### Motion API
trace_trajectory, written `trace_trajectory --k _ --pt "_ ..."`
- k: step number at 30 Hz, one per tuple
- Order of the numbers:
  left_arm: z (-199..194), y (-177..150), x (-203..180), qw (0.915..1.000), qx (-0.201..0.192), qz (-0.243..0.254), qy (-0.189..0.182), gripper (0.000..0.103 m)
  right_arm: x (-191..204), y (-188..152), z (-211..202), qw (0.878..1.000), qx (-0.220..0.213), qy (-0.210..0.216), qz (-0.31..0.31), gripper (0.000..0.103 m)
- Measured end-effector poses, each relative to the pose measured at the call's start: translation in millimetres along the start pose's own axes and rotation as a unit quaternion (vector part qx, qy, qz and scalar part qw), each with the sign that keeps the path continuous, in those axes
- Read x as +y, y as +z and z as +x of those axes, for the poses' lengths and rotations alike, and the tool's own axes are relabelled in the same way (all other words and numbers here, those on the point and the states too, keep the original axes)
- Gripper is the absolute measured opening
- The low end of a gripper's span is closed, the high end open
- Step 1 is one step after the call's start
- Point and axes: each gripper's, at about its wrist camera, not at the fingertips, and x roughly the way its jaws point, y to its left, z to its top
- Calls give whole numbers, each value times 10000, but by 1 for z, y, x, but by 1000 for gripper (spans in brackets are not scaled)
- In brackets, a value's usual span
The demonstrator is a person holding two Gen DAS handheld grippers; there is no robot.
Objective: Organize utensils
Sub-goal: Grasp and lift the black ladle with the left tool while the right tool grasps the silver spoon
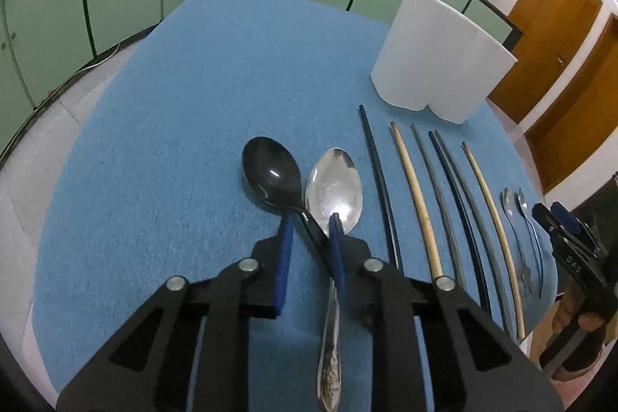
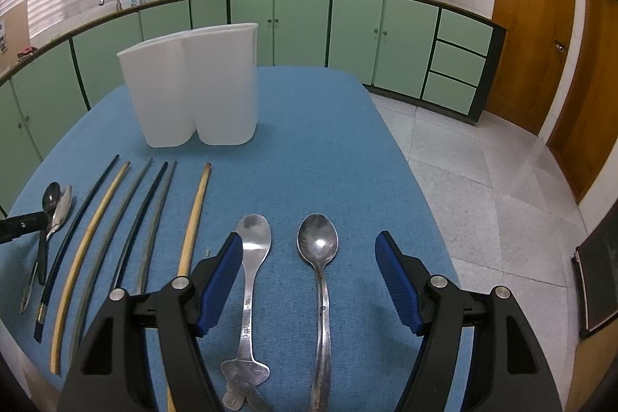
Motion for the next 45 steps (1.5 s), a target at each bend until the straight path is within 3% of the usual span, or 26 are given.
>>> trace_trajectory --k 4,7,10,11,13,15,18,21,23,24,33,38,41,43,45 --pt "-7 3 3 9998 -2 176 -100 14 3 -1 2 10000 22 24 -13 70" --pt "-8 6 11 9993 27 357 46 14 4 -1 1 10000 21 36 -12 70" --pt "-11 6 15 9997 77 198 -102 12 5 -1 2 10000 34 31 -15 70" --pt "-12 5 12 9997 86 168 -143 14 6 -1 3 10000 43 32 -14 70" --pt "-10 1 4 9997 134 179 -140 34 8 0 3 10000 51 41 -26 70" --pt "-9 -5 -5 9996 163 142 -181 47 10 0 3 10000 53 52 -55 70" --pt "-2 -12 -17 9995 241 136 -154 49 10 0 0 10000 41 58 -66 70" --pt "2 -16 -17 9996 256 133 -29 44 8 -1 -3 10000 15 69 -33 70" --pt "1 -16 -16 9996 246 125 -17 30 6 0 -4 10000 -5 63 -10 70" --pt "1 -16 -15 9995 279 97 -67 18 6 0 -4 10000 -9 59 1 70" --pt "-14 -19 -2 9993 216 262 -160 4 9 -1 -2 9999 -8 121 3 70" --pt "-21 -15 14 9993 177 324 -3 4 11 -1 -1 9999 6 126 13 70" --pt "-19 -10 18 9992 204 347 -19 11 11 -1 -1 9999 10 116 16 70" --pt "-17 -3 17 9992 115 373 20 35 11 0 -1 9999 5 109 21 70" --pt "-13 4 13 9993 84 364 -12 37 12 0 -1 9999 -1 100 14 70"
